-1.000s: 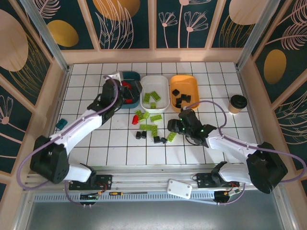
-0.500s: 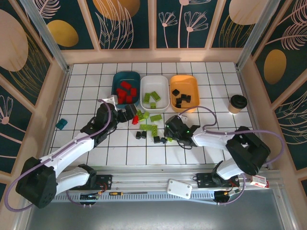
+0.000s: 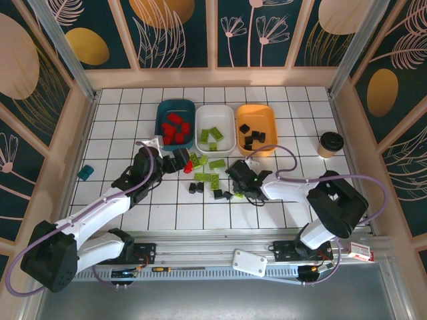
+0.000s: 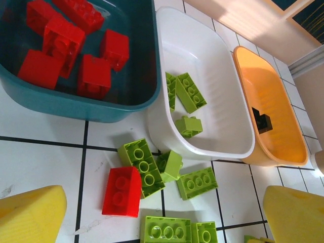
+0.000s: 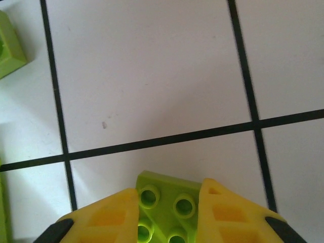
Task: Sort the legos into containers by color
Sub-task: Pick up the lego from the bottom-center of the table, then place the lego in the container.
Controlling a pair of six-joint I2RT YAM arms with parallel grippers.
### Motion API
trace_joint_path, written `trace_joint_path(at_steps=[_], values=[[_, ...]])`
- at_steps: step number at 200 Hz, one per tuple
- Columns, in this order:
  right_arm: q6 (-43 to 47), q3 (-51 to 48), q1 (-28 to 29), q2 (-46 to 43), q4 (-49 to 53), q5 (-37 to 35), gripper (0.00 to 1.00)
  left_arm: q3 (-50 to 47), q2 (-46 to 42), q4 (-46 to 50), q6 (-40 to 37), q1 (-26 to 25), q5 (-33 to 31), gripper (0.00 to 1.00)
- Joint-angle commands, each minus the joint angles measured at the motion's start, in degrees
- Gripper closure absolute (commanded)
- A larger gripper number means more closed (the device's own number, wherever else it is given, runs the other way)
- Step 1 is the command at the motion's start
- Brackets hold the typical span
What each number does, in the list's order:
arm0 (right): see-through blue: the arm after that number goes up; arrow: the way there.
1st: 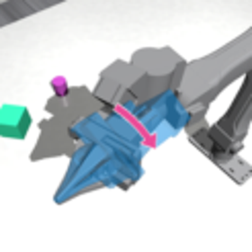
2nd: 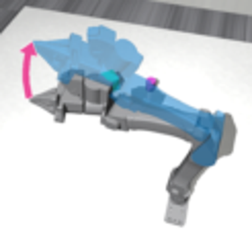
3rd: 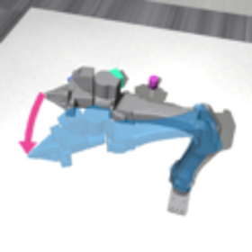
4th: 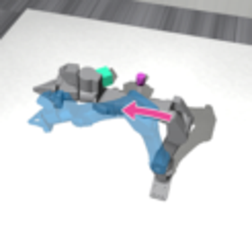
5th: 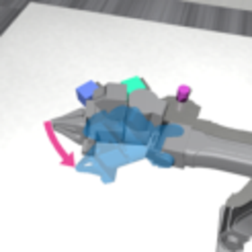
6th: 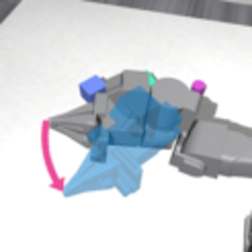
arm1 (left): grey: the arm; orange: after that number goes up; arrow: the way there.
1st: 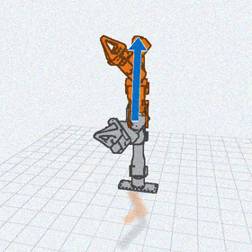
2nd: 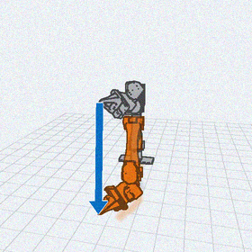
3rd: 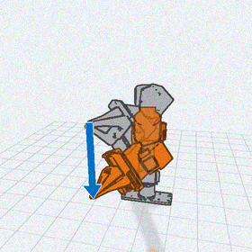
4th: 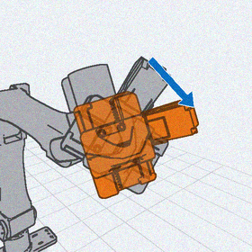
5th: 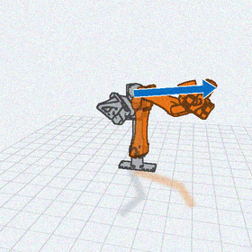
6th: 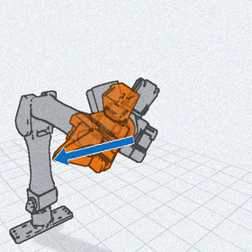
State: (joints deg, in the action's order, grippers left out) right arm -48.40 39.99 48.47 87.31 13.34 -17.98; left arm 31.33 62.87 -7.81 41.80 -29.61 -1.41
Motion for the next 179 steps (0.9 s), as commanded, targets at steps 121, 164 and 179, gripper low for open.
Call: trace_joint_path(at_steps=[121,164,179], values=[[27.3,29.9,-12.3,11.1,-10.4,11.1,0.84,-6.0,-3.0,1.1,2.3,-0.3,1.8,0.02],[30.5,54.5,-14.2,33.1,-3.6,10.0,0.84,-6.8,-5.1,3.9,2.4,-0.5,1.5,0.01],[31.2,62.2,-14.6,38.5,-0.2,7.7,0.83,-7.0,-5.9,4.5,2.6,-0.4,1.5,0.02]])
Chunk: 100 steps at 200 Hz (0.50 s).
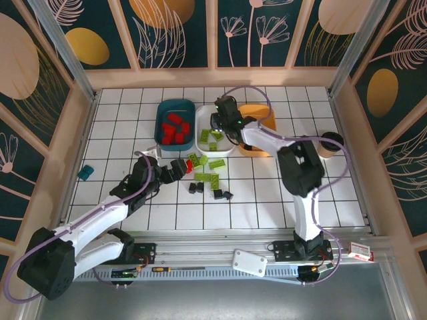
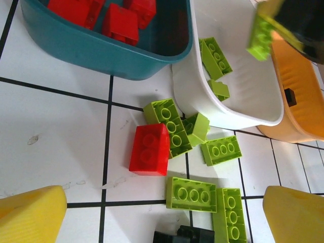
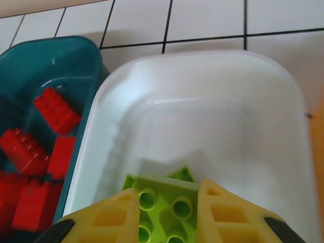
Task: Sort the legos into containers by color
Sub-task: Place the lego in the container.
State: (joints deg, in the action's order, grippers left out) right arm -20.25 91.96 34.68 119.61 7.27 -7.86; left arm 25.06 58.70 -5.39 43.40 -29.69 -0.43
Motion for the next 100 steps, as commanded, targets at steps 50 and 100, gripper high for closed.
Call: trace_joint_path(at_steps=[50,100], values=[[0.2,26.3,-2.8,17.2,13.5,-4.1,0.77,-0.9,-2.8,3.5,1.0,-0.4,0.7,0.01],[1.4,27.4,-2.9,16.7,12.0,0.5,0.38,-0.8,-2.0,3.2,1.0,-0.4,1.8,0.01]])
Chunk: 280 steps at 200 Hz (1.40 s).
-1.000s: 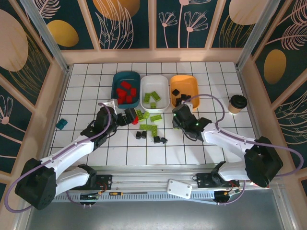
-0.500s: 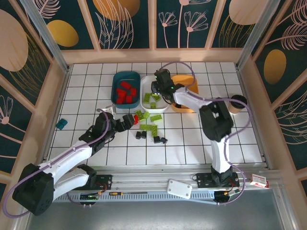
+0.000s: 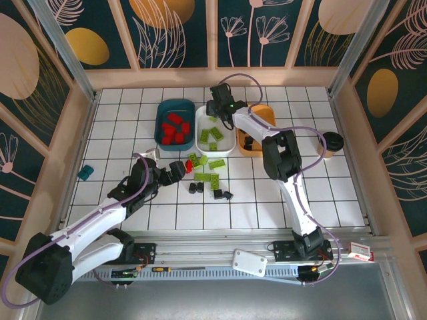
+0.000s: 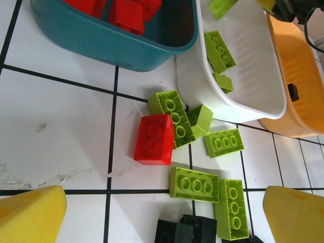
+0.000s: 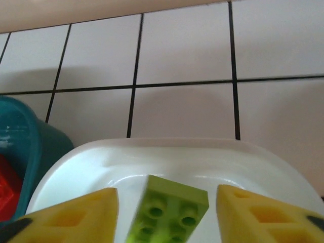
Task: Sort the legos into containers by color
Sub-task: Place the lego in the container, then pick up the lego from the bottom-center of the table.
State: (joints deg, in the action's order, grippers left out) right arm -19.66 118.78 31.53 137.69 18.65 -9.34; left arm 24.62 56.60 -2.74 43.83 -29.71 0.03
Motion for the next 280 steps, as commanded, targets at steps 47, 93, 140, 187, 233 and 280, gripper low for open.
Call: trace_joint_path(at_steps=[47,93,140,187,233,280], values=[[1.8,-18.2,1.9,-18.5,-7.0,3.0,0.36,0.2,-0.8,1.1,-0.4,-0.4,1.5,0.01],[-0.1,-52.6,7.3,-43.2,-18.8,5.6,0.35,-0.6,-1.4,0.8,-0.5,-0.4,2.4,0.01],[-2.6,-75.1,16.9,-57.6,-18.2,6.8,0.33,-1.5,-0.8,0.3,-0.5,-0.4,3.3,0.01],[-5.6,-83.6,20.9,-61.5,-13.8,6.8,0.32,-2.0,1.0,-0.7,-0.6,-0.4,3.3,0.01],[-4.4,-85.2,20.9,-58.8,-16.1,11.2,0.32,-2.4,2.4,-1.9,-0.3,-0.4,3.6,0.01],[-3.1,-84.4,20.8,-55.2,-18.0,12.7,0.37,-2.2,3.6,-2.2,-0.4,-0.4,3.8,0.01]])
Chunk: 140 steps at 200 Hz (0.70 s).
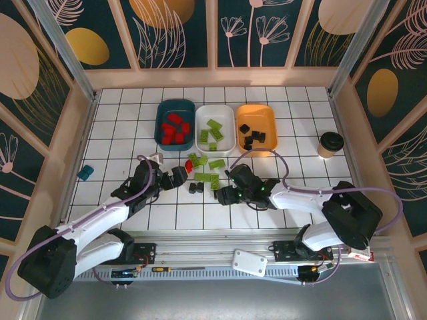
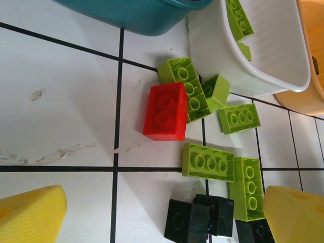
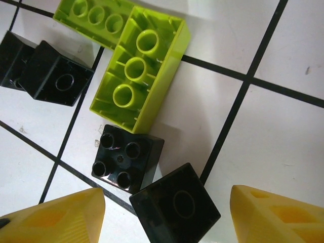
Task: Sort the legos into containers by color
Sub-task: Pick up the lego from the bottom-center of the table.
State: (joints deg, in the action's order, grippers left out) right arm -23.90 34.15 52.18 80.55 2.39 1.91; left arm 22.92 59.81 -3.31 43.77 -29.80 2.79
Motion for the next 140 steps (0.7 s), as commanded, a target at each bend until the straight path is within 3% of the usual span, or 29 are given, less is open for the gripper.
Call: trace_joint_path(at_steps=[1,42,87,140], values=[[1.1,0.2,0.1,2.0,-1.7,1.4,0.37,-0.5,0.4,-1.6,-0.3,-0.3,1.0,0.01],[1.0,-0.6,-0.9,2.4,-2.3,2.2,0.49,-0.5,0.4,-1.5,-0.4,-0.3,0.9,0.01],[1.1,-1.8,-2.2,-1.6,-2.0,2.8,0.73,-0.2,0.5,-1.9,-0.5,-0.3,1.8,0.02],[1.8,0.5,-8.6,-9.7,0.3,4.0,0.8,-0.1,0.0,-1.4,-0.6,-0.3,1.3,0.01]])
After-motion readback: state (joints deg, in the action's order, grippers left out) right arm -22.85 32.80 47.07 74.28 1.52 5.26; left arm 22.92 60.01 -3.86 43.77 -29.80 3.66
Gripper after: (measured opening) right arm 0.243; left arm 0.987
